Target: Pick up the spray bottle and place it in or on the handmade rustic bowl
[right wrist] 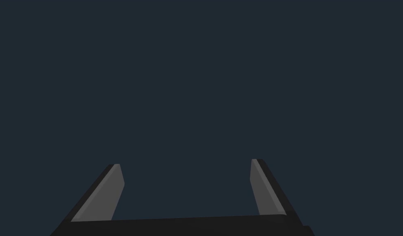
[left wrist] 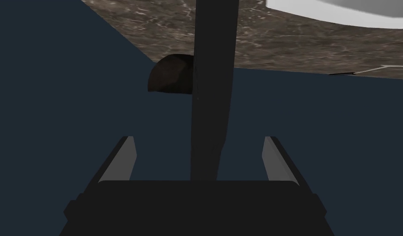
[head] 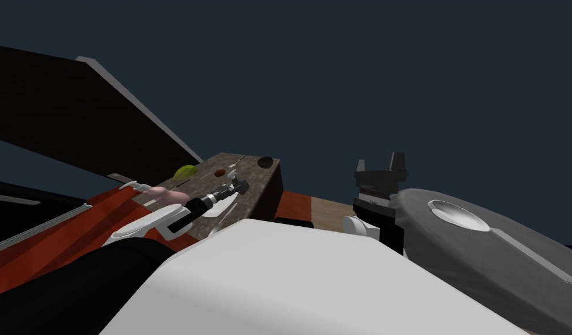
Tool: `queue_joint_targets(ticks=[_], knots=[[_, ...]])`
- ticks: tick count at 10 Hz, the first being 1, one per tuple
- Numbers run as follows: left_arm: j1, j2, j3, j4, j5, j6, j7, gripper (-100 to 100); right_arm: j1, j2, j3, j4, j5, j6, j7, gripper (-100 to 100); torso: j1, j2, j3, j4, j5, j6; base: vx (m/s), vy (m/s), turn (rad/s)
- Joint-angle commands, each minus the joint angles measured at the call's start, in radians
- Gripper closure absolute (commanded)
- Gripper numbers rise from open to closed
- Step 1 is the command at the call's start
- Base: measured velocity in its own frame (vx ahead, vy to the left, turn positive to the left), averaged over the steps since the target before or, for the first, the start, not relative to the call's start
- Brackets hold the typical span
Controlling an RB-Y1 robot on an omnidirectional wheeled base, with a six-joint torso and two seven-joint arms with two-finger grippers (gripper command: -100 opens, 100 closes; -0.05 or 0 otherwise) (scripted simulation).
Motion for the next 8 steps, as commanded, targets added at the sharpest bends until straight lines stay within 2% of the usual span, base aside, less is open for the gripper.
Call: queue_joint_targets(ticks=[1,2,3,4,5,6,8], knots=[[0.008,0.034,-0.004,-0.004,-0.017,0.004,-0.007,-100,0.0,0.0,0.0,0.0,0.0,0.0,0.0,0,0.0,0.0,0.0,0.0,0.0,0.0,0.01,0.041,-0.057],[0.004,0.021,-0.002,-0.002,-0.01,0.002,-0.004,-100,0.0,0.0,0.0,0.0,0.0,0.0,0.0,0,0.0,0.0,0.0,0.0,0.0,0.0,0.005,0.02,-0.017],[0.004,0.023,-0.003,-0.002,-0.011,0.003,-0.005,0,0.0,0.0,0.0,0.0,0.0,0.0,0.0,0,-0.002,0.0,0.0,0.0,0.0,0.0,0.0,0.0,0.0],[-0.018,0.002,-0.019,0.028,-0.014,0.0,-0.017,-100,0.0,0.0,0.0,0.0,0.0,0.0,0.0,0,-0.003,0.001,0.0,0.0,-0.001,0.0,0.056,-0.028,-0.125],[-0.005,0.012,-0.008,0.013,-0.012,0.0,-0.01,-100,0.0,0.0,0.0,0.0,0.0,0.0,0.0,0,-0.005,-0.002,-0.001,0.0,-0.001,0.0,0.035,-0.016,-0.029],[-0.006,0.01,-0.009,0.015,-0.012,0.0,-0.011,100,0.0,0.0,0.0,0.0,0.0,0.0,0.0,0,-0.004,-0.002,-0.001,0.0,-0.001,0.0,0.0,0.0,0.0],[-0.006,0.011,-0.008,0.015,-0.012,0.0,-0.012,100,0.0,0.0,0.0,0.0,0.0,0.0,0.0,0,-0.004,0.0,0.0,0.0,0.0,0.0,0.0,0.0,0.0]])
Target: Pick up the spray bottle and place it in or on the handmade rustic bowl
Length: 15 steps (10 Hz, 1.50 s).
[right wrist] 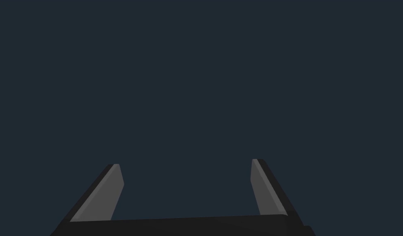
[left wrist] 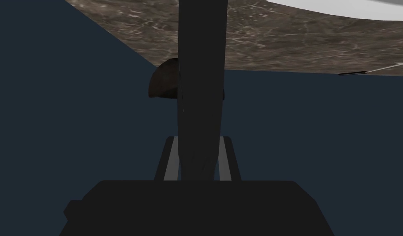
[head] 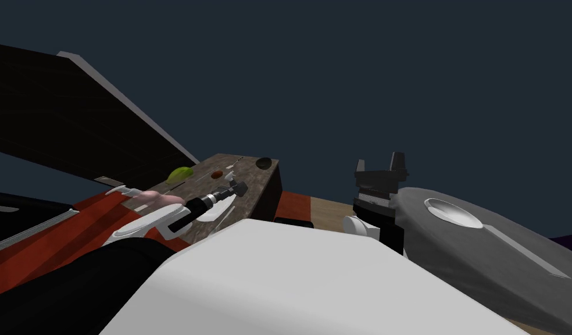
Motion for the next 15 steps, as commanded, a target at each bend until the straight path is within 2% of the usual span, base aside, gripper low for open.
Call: queue_joint_targets(ticks=[1,2,3,4,5,6,10,15], knots=[[0.0,0.0,0.0,0.0,0.0,0.0,0.0,100,0.0,0.0,0.0,0.0,0.0,0.0,0.0,0,0.0,0.0,0.0,0.0,0.0,0.0,0.0,0.0,0.0],[0.0,0.0,0.0,0.0,0.0,0.0,0.0,100,0.0,0.0,0.0,0.0,0.0,0.0,0.0,0,0.0,0.0,0.0,0.0,0.0,0.0,0.0,0.0,0.0],[0.0,0.0,0.0,0.0,0.0,0.0,0.0,0,0.0,0.0,0.0,0.0,0.0,0.0,0.0,0,0.0,0.0,0.0,0.0,0.0,0.0,0.0,0.0,0.0],[0.0,0.0,0.0,0.0,0.0,0.0,0.0,100,0.0,0.0,0.0,0.0,0.0,0.0,0.0,0,0.0,0.0,0.0,0.0,0.0,0.0,0.0,0.0,0.0],[0.0,0.0,0.0,0.0,0.0,0.0,0.0,0,0.0,0.0,0.0,0.0,0.0,0.0,0.0,0,0.0,0.0,0.0,0.0,0.0,0.0,0.0,0.0,0.0],[0.012,0.028,0.013,0.01,0.011,-0.007,0.018,100,0.0,0.0,0.0,0.0,0.0,0.0,0.0,0,0.0,0.0,0.0,0.0,0.0,0.0,-0.046,-0.024,0.139],[0.042,0.116,0.066,0.047,0.049,-0.021,0.077,100,0.0,0.0,0.0,0.0,0.0,0.0,0.0,0,-0.001,0.008,0.005,0.001,-0.001,-0.005,-0.072,-0.039,0.15],[0.078,0.268,0.171,0.116,0.118,-0.031,0.178,100,0.0,0.0,0.0,0.0,0.0,0.0,0.0,0,0.0,-0.002,-0.001,0.0,-0.001,-0.005,0.039,-0.014,0.144]])
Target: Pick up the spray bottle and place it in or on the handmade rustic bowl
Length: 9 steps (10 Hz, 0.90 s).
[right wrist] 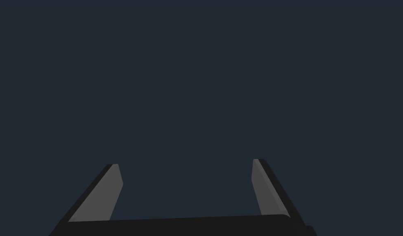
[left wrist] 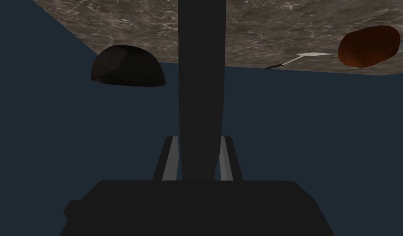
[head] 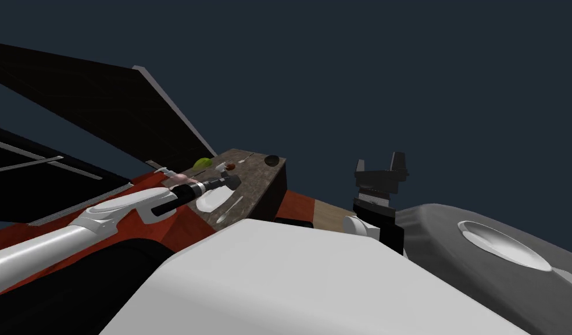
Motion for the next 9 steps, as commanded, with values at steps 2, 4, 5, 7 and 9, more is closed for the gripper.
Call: queue_joint_targets(ticks=[2,4,5,7,9], knots=[[0.019,0.076,0.064,0.038,0.038,-0.017,0.054,100,0.0,0.0,0.0,0.0,0.0,0.0,0.0,0,-0.001,-0.001,0.0,0.0,0.0,0.0,0.097,-0.033,0.108],[0.025,0.133,0.102,0.052,0.065,-0.022,0.09,100,0.0,0.0,0.0,0.0,0.0,0.0,0.0,0,-0.002,-0.005,-0.002,-0.001,-0.001,0.002,0.143,-0.047,0.068],[0.028,0.159,0.119,0.056,0.077,-0.024,0.106,100,0.0,0.0,0.0,0.0,0.0,0.0,0.0,0,-0.003,-0.006,-0.003,-0.001,-0.001,0.002,0.177,-0.088,0.062],[0.033,0.206,0.149,0.059,0.099,-0.028,0.135,100,0.0,0.0,0.0,0.0,0.0,0.0,0.0,0,-0.006,-0.008,-0.005,-0.002,-0.001,0.003,0.163,-0.091,0.041],[0.04,0.246,0.173,0.054,0.118,-0.028,0.159,100,0.0,0.0,0.0,0.0,0.0,0.0,0.0,0,-0.007,-0.006,-0.004,-0.002,-0.001,0.003,0.118,-0.094,0.023]])
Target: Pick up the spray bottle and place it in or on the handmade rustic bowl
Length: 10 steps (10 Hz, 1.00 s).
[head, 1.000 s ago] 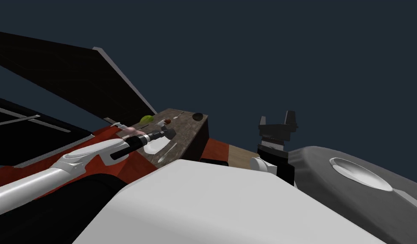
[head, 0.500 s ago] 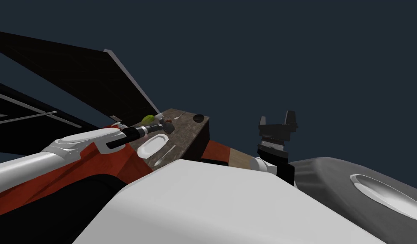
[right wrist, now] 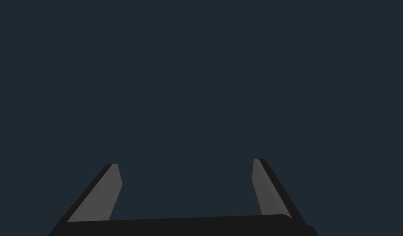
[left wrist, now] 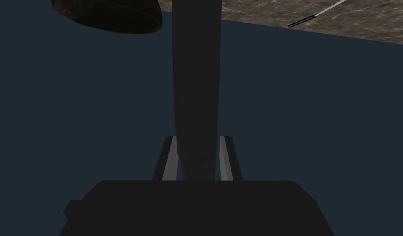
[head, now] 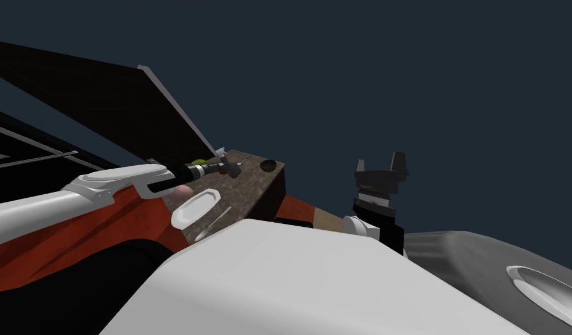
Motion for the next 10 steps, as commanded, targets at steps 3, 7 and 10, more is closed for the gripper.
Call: queue_joint_targets(ticks=[3,7,10], knots=[[0.017,0.069,0.036,-0.025,0.026,0.008,0.037,100,0.0,0.0,0.0,0.0,0.0,0.0,0.0,0,0.0,0.002,0.001,0.0,0.0,0.001,0.1,-0.077,0.02],[0.062,0.133,0.072,-0.097,0.037,0.046,0.06,100,0.0,0.0,0.0,0.0,0.0,0.0,0.0,0,0.002,0.003,0.002,0.0,0.001,0.002,0.084,-0.059,-0.001],[0.1,0.167,0.098,-0.165,0.034,0.099,0.067,100,0.0,0.0,0.0,0.0,0.0,0.0,0.0,0,0.006,0.004,0.002,0.001,0.001,0.003,0.096,-0.013,-0.035]])
